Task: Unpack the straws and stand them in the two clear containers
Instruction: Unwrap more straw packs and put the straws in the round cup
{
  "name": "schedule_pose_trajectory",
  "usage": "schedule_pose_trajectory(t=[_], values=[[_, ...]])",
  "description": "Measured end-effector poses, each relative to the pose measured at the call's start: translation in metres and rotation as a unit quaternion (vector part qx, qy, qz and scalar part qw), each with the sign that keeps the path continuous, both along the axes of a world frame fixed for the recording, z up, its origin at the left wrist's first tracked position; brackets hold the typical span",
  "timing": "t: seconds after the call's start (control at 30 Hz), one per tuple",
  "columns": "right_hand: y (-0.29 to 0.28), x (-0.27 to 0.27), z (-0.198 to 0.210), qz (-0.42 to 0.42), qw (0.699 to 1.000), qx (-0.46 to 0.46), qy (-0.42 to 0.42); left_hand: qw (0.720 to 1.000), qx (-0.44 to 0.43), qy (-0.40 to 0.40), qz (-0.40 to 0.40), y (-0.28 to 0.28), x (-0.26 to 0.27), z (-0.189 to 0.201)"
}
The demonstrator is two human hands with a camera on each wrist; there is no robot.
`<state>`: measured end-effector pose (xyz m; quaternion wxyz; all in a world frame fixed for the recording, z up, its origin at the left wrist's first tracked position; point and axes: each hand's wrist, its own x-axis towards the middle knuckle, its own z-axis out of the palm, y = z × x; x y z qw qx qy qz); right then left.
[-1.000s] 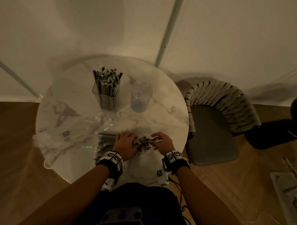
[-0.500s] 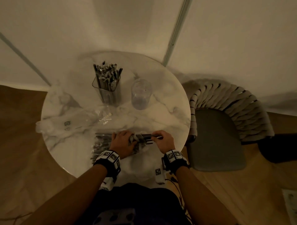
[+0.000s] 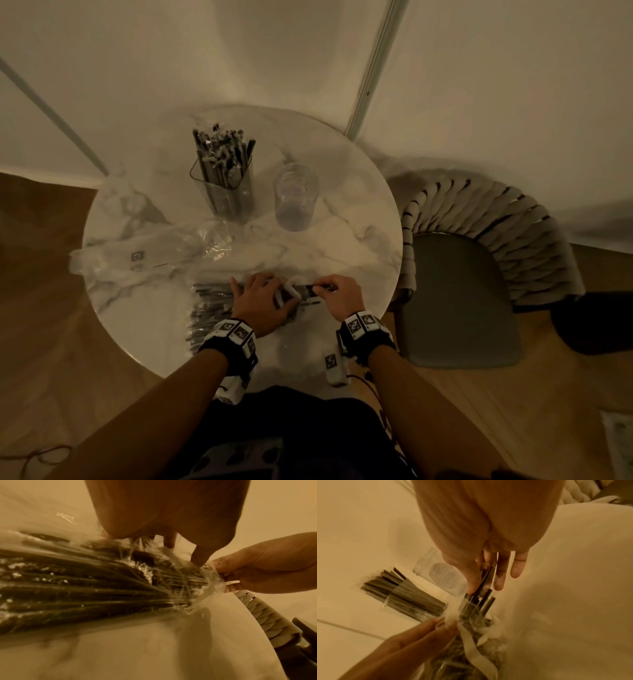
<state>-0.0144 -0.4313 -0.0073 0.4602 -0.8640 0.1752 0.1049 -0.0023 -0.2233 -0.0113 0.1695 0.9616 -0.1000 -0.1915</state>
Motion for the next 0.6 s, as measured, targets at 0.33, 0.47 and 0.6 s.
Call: schedule_pose_trajectory(t=[0.33, 0.47, 0.6], values=[[-0.016, 0.002, 0.006, -0.044, 0.998, -0.027, -0.047, 0.999, -0.024, 0.024, -0.001, 0.000, 0.009, 0.004], [-0.016, 0.000, 0.004, -0.063, 0.997, 0.014, -0.031, 0.999, -0.036, 0.026, 0.002, 0.000, 0.010, 0.008], [-0.010, 0.000, 0.005, -0.058, 0.995, 0.076, 0.002, 0.998, -0.041, 0.024, -0.029, -0.005, 0.009, 0.014]])
